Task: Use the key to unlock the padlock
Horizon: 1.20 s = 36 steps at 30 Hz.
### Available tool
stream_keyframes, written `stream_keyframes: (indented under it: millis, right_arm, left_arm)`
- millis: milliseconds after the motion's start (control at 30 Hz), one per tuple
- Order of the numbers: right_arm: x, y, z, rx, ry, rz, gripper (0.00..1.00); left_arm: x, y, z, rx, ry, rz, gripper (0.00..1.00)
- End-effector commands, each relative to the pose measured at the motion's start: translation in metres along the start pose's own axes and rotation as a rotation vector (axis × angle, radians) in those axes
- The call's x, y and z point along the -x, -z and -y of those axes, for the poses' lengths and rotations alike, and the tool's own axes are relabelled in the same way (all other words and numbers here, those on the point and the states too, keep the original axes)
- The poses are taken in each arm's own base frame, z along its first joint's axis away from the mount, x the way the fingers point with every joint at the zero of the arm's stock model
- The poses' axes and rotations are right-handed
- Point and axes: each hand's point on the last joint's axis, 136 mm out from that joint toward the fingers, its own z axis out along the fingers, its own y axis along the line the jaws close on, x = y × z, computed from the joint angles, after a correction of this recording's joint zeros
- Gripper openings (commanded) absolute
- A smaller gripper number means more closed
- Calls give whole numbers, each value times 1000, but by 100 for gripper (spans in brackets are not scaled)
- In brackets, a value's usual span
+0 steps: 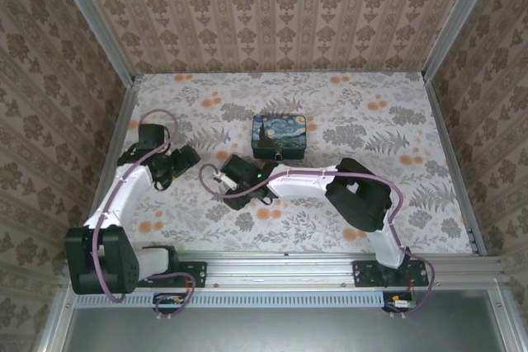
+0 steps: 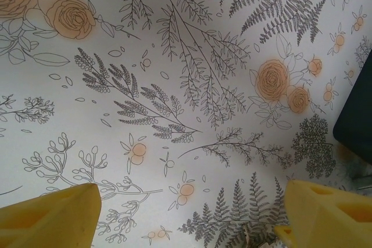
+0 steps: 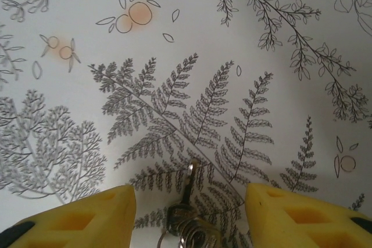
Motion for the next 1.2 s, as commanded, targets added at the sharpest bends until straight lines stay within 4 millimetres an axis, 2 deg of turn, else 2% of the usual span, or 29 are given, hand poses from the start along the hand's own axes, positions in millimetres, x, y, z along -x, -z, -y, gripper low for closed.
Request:
stream_keyframes:
  millis: [0, 267, 467, 633, 867, 1033, 1167]
  right_arm:
    - [-4, -11, 6, -36, 61, -48, 52]
    - [-29, -17, 6, 12, 56, -110, 37]
    - [-30, -14, 5, 72, 21, -105, 22]
    - [-23, -6, 8, 123, -34, -66, 17]
    - [-5, 21, 16, 238, -145, 40, 12]
    - [-3, 33, 21, 257, -167, 61, 12]
    - [-3, 40, 28, 266, -206, 81, 11]
  left_arm:
    - [1, 12, -1, 0, -10, 12, 84]
    - [0, 26, 1, 51, -109, 40, 84]
    - [-8, 29, 8, 69, -167, 34, 84]
    - [-20, 31, 6, 73, -194, 4, 84]
    - [-65, 4, 30, -72, -170, -150, 83]
    - [-69, -4, 37, -110, -146, -155, 83]
    - [-87, -17, 57, -190, -143, -230, 82]
